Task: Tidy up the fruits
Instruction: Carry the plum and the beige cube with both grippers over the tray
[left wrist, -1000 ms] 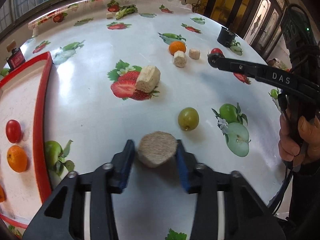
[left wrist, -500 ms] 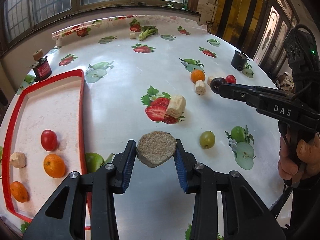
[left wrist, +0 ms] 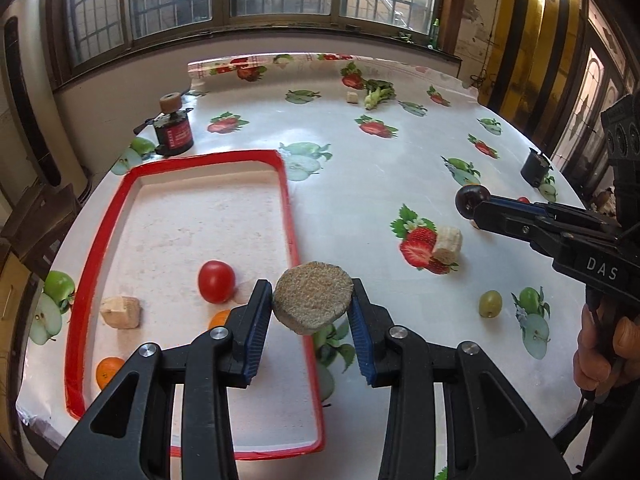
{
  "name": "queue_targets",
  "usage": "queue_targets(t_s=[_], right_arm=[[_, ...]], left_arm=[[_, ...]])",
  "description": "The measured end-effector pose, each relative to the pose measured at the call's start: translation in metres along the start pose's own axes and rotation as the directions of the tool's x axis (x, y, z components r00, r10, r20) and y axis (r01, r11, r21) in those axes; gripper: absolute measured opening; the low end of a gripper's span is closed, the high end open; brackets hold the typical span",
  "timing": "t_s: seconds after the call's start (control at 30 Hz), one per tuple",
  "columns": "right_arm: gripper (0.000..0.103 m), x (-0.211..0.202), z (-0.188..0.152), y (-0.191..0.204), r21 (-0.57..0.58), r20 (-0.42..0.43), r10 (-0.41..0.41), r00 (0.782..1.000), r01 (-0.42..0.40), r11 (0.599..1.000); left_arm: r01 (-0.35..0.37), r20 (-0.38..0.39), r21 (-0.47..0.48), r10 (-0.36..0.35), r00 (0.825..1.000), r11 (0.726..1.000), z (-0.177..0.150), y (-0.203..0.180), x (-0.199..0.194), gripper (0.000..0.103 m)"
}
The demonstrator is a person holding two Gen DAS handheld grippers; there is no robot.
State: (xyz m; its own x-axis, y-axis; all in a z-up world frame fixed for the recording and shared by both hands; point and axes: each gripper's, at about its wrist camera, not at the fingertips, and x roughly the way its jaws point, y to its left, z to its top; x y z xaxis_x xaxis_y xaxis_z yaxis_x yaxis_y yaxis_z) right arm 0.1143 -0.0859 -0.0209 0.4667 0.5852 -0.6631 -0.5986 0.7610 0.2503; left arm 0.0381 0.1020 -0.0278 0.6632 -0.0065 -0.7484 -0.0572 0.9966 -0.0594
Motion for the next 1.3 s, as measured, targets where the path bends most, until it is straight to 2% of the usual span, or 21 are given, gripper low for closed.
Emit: queue_targets(t_s=[0.47, 1.3], right_arm=[[0.022, 0.03, 0.017, 0.049, -0.082, -0.029, 0.067, 0.997, -0.069, 0.994], [0.022, 0.079, 0.042, 0.093, -0.135, -0.083, 0.133, 0.988, -0.143, 0.98]], left_arm=[[-0.088, 0.026, -0.101, 0.091, 0.995, 0.991, 0.005, 0.059, -0.008, 0.036], [-0.142, 0.011, -0.188, 0.147, 0.989, 0.972, 0.011, 0.117, 0.0, 0.036]])
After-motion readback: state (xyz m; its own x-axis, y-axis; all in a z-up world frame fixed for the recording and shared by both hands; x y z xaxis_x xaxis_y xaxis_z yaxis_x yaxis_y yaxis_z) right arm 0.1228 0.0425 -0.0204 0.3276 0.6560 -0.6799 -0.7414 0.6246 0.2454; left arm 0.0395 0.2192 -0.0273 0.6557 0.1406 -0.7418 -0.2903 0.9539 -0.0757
